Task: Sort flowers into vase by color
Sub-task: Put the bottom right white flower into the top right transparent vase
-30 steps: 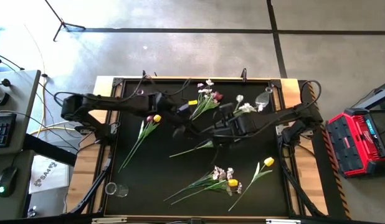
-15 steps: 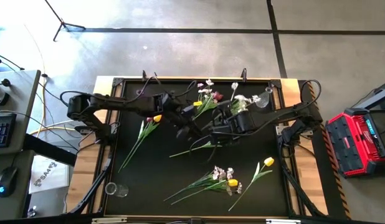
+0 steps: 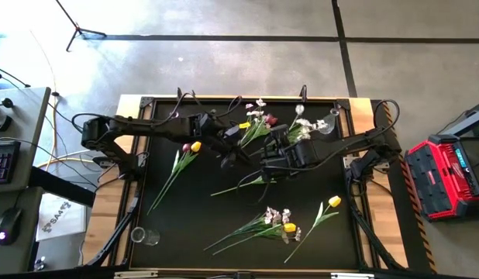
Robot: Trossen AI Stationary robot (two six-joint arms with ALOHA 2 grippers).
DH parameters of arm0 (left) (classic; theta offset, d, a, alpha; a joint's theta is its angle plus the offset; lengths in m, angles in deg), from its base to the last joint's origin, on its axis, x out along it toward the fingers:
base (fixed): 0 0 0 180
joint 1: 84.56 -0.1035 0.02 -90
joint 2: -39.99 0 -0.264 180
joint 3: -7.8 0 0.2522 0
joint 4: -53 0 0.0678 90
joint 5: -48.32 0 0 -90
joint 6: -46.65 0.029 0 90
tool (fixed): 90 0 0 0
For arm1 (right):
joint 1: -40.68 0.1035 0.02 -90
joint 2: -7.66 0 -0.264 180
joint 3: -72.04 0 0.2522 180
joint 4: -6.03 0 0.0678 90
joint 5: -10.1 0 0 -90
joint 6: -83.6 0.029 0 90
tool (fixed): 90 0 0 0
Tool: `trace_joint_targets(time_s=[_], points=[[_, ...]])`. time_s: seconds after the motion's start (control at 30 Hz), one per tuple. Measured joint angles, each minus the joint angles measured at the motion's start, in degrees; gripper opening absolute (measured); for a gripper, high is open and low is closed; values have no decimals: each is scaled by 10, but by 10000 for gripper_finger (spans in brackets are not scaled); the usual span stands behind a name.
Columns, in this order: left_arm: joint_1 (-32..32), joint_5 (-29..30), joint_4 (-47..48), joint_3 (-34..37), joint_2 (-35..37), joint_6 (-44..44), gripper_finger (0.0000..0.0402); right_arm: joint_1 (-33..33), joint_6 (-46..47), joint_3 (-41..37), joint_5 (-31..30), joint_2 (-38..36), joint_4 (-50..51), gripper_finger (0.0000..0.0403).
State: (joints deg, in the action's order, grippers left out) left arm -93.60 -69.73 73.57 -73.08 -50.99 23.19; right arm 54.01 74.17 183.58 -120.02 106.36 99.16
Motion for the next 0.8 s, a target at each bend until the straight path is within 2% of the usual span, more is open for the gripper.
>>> trace_joint_targets(time_s=[0.17, 0.37, 0.53, 0.67, 0.8], points=[[5, 18, -3, 0, 30, 46, 89, 0, 5, 0, -1, 0, 0, 0], [14, 106, 19, 0, 59, 100, 167, 0, 5, 0, -1, 0, -3, 0], [12, 109, 50, 0, 35, 105, 218, 0, 1, 0, -2, 0, -8, 0], [11, 99, 61, 0, 9, 102, 221, 0, 0, 0, -4, 0, -8, 0], [11, 99, 57, 0, 3, 87, 186, 0, 4, 0, -4, 0, -10, 0]])
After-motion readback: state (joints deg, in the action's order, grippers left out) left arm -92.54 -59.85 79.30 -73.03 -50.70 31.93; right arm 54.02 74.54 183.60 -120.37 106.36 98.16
